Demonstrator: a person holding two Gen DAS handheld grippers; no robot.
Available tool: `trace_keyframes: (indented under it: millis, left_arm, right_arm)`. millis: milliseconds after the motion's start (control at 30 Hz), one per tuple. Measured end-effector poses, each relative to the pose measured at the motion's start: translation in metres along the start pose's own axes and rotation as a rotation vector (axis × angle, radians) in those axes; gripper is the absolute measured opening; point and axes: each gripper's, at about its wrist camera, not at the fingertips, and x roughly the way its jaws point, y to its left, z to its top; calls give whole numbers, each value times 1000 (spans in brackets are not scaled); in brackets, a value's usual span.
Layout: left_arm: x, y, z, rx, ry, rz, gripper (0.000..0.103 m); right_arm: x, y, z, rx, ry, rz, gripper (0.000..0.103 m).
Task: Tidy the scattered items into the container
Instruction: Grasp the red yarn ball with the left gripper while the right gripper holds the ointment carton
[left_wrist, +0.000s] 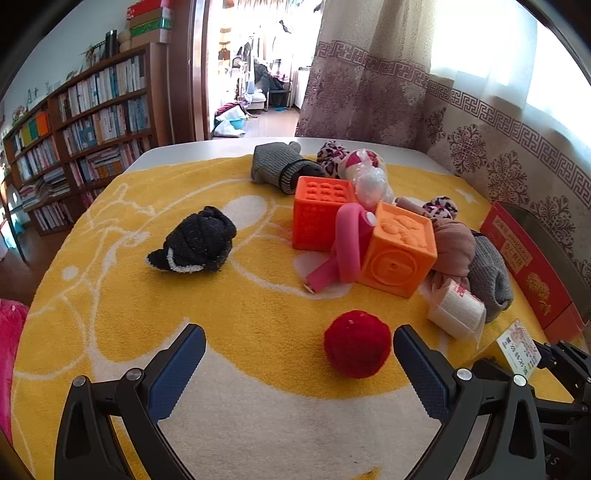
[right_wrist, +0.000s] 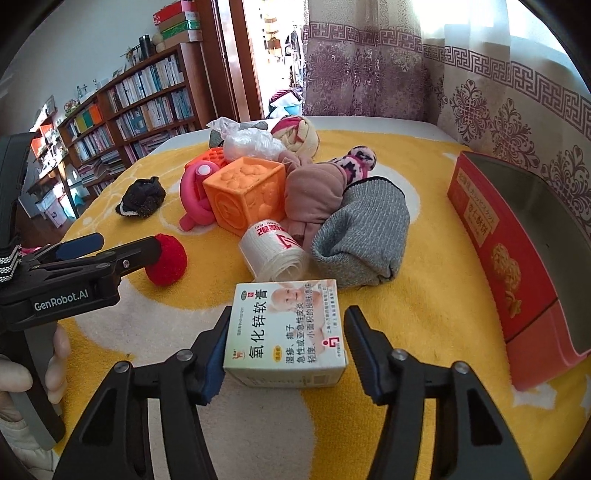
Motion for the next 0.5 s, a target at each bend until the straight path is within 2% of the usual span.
trace_keyframes:
  millis: [133, 300, 433, 500]
  left_arm:
    - [-1, -8, -1, 18, 1, -64, 103]
    - [15, -3, -2, -4, 65, -63, 101]
    - [25, -2, -5, -26, 106, -138, 74]
    - [25, -4, -6, -17, 100, -136, 67]
  right_arm:
    - [-3, 2, 0, -10, -8, -8, 57]
    - [-3, 1, 0, -6, -11, -6, 57]
    - [-4, -2, 0, 8, -13, 2, 57]
    - [-5, -3, -1, 13, -15, 6, 57]
